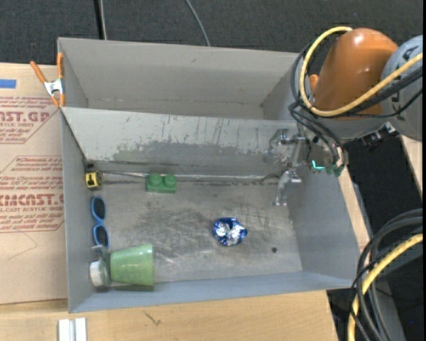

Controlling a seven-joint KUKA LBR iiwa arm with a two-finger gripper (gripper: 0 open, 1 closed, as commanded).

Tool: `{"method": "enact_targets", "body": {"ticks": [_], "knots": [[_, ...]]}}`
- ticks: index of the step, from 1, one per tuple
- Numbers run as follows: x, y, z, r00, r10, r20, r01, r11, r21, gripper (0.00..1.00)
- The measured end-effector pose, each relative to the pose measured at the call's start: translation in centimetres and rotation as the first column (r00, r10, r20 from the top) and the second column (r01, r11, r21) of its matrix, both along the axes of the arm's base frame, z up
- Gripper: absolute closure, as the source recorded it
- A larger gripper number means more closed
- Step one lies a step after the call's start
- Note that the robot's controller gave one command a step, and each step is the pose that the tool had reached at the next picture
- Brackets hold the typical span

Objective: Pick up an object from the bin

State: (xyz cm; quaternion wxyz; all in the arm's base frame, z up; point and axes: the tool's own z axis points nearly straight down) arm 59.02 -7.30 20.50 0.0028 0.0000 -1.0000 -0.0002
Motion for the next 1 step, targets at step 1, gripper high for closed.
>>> {"method": "enact_targets", "body": {"ticks": [1], "knots": [[-4.47,4.03,-12.55,0.98,0.197,0.0,-0.197,0.98,0.002,0.0]]}}
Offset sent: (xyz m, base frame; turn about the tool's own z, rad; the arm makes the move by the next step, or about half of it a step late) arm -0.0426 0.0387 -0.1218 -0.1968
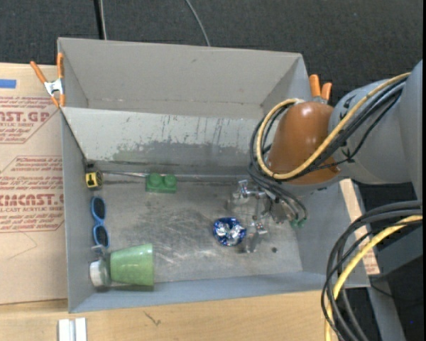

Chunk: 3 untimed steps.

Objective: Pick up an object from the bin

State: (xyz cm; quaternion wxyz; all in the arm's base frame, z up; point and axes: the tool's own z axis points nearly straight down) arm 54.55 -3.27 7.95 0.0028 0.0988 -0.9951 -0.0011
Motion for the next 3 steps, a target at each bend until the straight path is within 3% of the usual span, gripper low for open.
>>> {"method": "enact_targets", "body": {"ticks": [1,2,3], "knots": [[0.2,-0.1,0.3,1.0,-0.001,0.006,0.001,1.0,-0.001,1.0],[0.2,-0.1,0.3,1.0,-0.001,0.006,0.001,1.0,-0.002,0.0],[0.5,5.9,-0.6,0.981,-0.192,0.016,0.192,0.981,0.0,0.0]]}}
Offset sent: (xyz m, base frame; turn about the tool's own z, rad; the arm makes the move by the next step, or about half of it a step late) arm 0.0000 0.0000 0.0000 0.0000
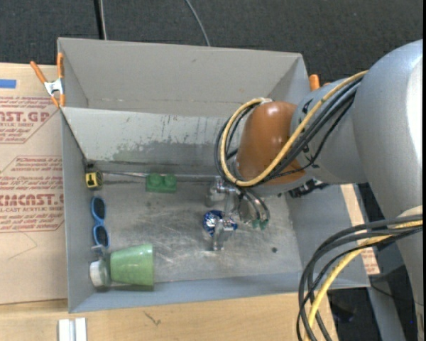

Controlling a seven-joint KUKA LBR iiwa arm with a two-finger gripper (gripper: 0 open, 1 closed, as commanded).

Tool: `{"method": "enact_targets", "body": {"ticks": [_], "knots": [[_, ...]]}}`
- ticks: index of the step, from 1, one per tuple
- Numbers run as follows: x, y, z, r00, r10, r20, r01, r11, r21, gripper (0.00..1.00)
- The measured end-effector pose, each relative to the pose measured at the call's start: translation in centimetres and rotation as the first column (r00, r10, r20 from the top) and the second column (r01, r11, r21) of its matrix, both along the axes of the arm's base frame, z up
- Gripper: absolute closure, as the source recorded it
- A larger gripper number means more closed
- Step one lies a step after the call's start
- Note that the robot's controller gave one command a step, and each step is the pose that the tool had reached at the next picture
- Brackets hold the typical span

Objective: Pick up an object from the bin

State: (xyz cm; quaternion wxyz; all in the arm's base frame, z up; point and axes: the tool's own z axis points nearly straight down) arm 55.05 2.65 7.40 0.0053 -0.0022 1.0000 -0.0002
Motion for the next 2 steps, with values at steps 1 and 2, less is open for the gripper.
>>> {"method": "enact_targets", "body": {"ticks": [1,2], "knots": [[0.1,0.0,0.1,1.0,0.001,0.0,-0.001,1.0,0.0,1.0],[0.2,-0.3,14.1,0.999,-0.032,-0.001,0.032,0.999,0.002,1.0]]}}
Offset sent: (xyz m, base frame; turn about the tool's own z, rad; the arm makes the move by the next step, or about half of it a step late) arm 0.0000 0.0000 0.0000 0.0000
